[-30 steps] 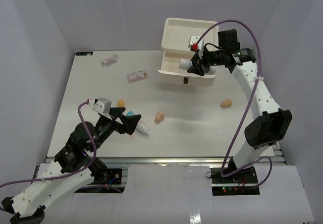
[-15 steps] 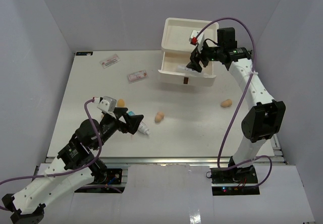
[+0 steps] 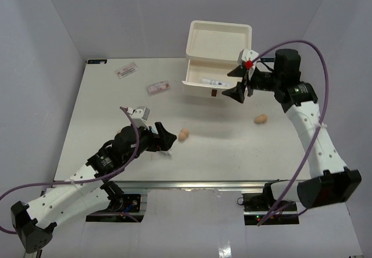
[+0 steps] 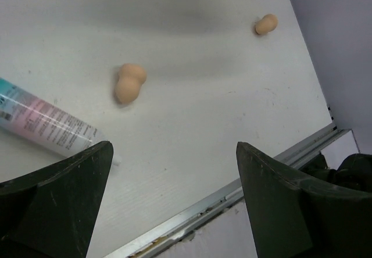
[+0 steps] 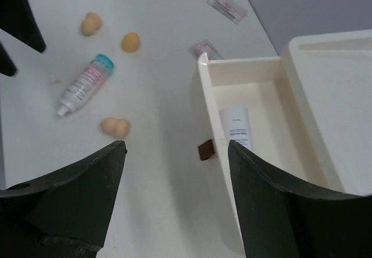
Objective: Organize the makeup
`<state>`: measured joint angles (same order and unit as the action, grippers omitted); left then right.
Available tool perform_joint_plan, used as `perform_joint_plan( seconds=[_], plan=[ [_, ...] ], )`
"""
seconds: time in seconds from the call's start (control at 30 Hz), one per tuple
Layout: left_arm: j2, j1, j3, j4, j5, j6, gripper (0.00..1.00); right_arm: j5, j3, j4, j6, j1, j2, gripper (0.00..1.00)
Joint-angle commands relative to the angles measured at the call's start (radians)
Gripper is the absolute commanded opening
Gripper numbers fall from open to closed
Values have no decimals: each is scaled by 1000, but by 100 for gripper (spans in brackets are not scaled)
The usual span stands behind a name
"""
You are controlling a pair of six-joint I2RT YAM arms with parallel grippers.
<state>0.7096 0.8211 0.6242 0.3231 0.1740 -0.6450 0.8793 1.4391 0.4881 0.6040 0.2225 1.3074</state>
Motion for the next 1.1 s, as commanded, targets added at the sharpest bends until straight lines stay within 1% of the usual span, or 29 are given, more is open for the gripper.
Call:
perform_joint_plan(
  seconds=[0.0, 0.07, 0.13, 0.2, 0.23, 0.33, 0.37, 0.47, 0.5, 0.57, 0.6, 0.7, 0.8, 0.93, 0.97, 1.03, 1.07],
  plan=[
    [68, -2, -9, 144, 84, -390, 98, 70, -233, -45, -89, -21, -197, 77],
    [130, -2, 12, 217, 143, -493, 98, 53, -379, -151, -180, -66, -288, 78],
    [213, -4, 36, 259, 183, -539, 97, 62, -545, -312, -291, -155, -362, 83],
    [289, -13, 67, 289, 218, -564, 97, 83, -679, -459, -367, -280, -448, 88],
    [343, -26, 79, 303, 222, -570, 95, 99, -707, -481, -390, -311, -468, 88],
    [438, -92, 118, 329, 208, -585, 93, 163, -775, -540, -420, -430, -510, 88],
    [466, -122, 118, 317, 194, -579, 92, 176, -785, -545, -425, -451, -518, 88],
    [531, -203, 100, 250, 118, -530, 91, 193, -796, -546, -429, -469, -534, 88],
    [533, -205, 100, 236, 117, -529, 91, 196, -796, -546, -429, -469, -537, 88],
    [600, -249, 108, 204, 114, -501, 89, 198, -798, -545, -429, -469, -544, 88],
    [600, -253, 114, 199, 116, -499, 89, 196, -798, -545, -429, -469, -547, 88],
    [665, -257, 146, 160, 98, -479, 84, 206, -801, -545, -431, -469, -547, 88],
    [716, -258, 172, 157, 87, -473, 80, 207, -801, -545, -432, -470, -550, 88],
    [740, -258, 177, 152, 61, -464, 67, 205, -801, -545, -428, -469, -556, 88],
    [740, -258, 176, 152, 61, -464, 65, 205, -801, -545, -429, -469, -556, 88],
    [726, -258, 151, 150, 56, -463, 55, 201, -802, -545, -428, -469, -556, 88],
    [713, -258, 141, 149, 56, -460, 49, 201, -802, -545, -428, -469, -556, 88]
  ],
)
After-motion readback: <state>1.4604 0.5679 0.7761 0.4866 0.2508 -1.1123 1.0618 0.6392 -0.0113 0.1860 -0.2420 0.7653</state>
